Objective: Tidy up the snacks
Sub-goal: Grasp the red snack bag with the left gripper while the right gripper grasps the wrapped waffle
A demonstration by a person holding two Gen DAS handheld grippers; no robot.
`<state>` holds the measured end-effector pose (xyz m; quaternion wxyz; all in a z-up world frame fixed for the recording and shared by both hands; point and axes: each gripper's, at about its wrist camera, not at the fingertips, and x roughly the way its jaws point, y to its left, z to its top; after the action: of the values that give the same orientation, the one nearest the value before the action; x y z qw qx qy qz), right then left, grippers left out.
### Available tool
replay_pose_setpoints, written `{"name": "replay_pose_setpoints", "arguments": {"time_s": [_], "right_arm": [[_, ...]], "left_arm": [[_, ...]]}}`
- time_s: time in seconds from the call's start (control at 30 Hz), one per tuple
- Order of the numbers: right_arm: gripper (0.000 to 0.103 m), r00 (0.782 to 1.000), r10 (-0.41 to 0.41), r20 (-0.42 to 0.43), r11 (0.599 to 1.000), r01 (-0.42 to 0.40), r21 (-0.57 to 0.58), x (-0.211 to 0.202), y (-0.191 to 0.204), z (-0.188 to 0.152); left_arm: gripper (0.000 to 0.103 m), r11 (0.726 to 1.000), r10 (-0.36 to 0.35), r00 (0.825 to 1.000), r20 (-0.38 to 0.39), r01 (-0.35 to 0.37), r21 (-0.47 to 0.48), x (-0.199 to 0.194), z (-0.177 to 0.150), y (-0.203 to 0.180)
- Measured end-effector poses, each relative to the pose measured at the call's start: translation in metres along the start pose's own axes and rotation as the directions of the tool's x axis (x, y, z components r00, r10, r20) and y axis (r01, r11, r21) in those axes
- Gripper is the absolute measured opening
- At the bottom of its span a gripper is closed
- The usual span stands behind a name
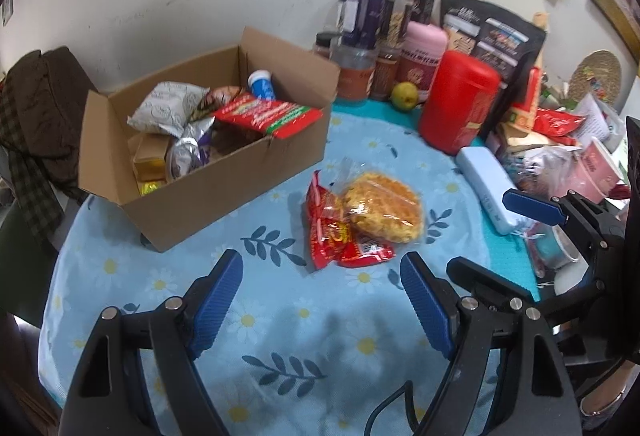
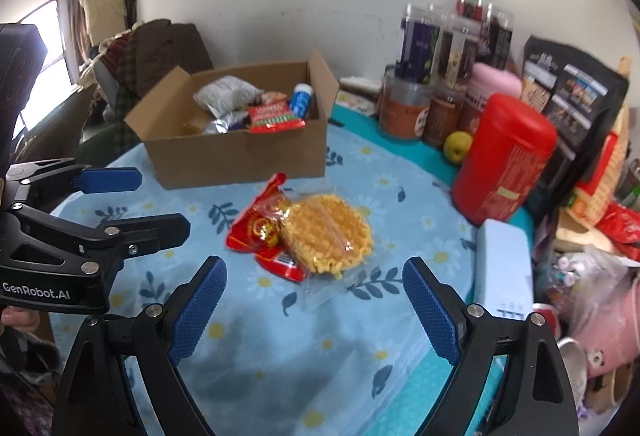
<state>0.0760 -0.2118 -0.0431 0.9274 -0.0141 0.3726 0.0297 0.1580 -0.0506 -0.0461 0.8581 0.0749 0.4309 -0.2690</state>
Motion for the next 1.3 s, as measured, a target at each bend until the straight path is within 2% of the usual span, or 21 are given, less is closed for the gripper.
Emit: {"name": "replay_pose_setpoints", "arguments": {"time_s": [0.23,0.33,0.73,0.87,0.93,0.97,1.0,1.03,1.13,1.3], "right_arm": [[0.092,0.995,0.028,-0.098,1.0,-0.027,0.003,0.049,-0.016,0.005],[0.103,0.987,0.048,-0.15,0.999,-0.049,0.001,0.07,-0.022,0.009],[0.103,0.967,0.098,-0.234,0.983,-0.131,-0.129,0.127,-0.025,0.034],[0.103,0.93,0.178,-0.321,0.971,-0.22,-0.099,0.153,-0.032,0.037],[0.101,0.92,0.203,-0.335,0.969,-0.237,-0.064,0.159,-0.036,0.035],[0.096,0.919,0.207,-0.335,0.97,-0.236,-0.05,0.159,-0.038,0.033],[0.087,0.931,0.193,-0.311,0.974,-0.22,-0.053,0.155,-0.04,0.032],[0.083,0.937,0.17,-0.306,0.979,-0.196,-0.055,0.152,-0.041,0.03],[0.08,0.938,0.162,-0.305,0.986,-0.165,0.015,0.142,-0.05,0.024],[0.079,0.951,0.096,-0.293,0.995,-0.089,0.035,0.121,-0.057,0.012]], "left_arm": [[0.081,1.0,0.014,0.999,-0.046,-0.015,-0.021,0.034,0.007,0.016],[0.081,1.0,0.012,0.998,-0.056,-0.013,-0.028,0.044,0.01,0.02],[0.081,0.999,-0.014,0.995,-0.1,0.01,-0.039,0.074,0.021,0.025],[0.081,0.999,-0.034,0.993,-0.109,0.03,-0.041,0.08,0.022,0.024],[0.081,0.998,-0.045,0.992,-0.117,0.039,-0.046,0.084,0.023,0.024],[0.081,0.998,-0.05,0.991,-0.123,0.045,-0.047,0.087,0.022,0.023],[0.081,0.998,-0.051,0.991,-0.127,0.046,-0.045,0.089,0.022,0.022],[0.081,0.998,-0.05,0.99,-0.134,0.046,-0.036,0.092,0.022,0.02],[0.081,0.999,-0.052,0.988,-0.147,0.05,-0.017,0.101,0.023,0.014],[0.082,0.998,-0.067,0.984,-0.168,0.066,-0.009,0.116,0.023,0.007]]}}
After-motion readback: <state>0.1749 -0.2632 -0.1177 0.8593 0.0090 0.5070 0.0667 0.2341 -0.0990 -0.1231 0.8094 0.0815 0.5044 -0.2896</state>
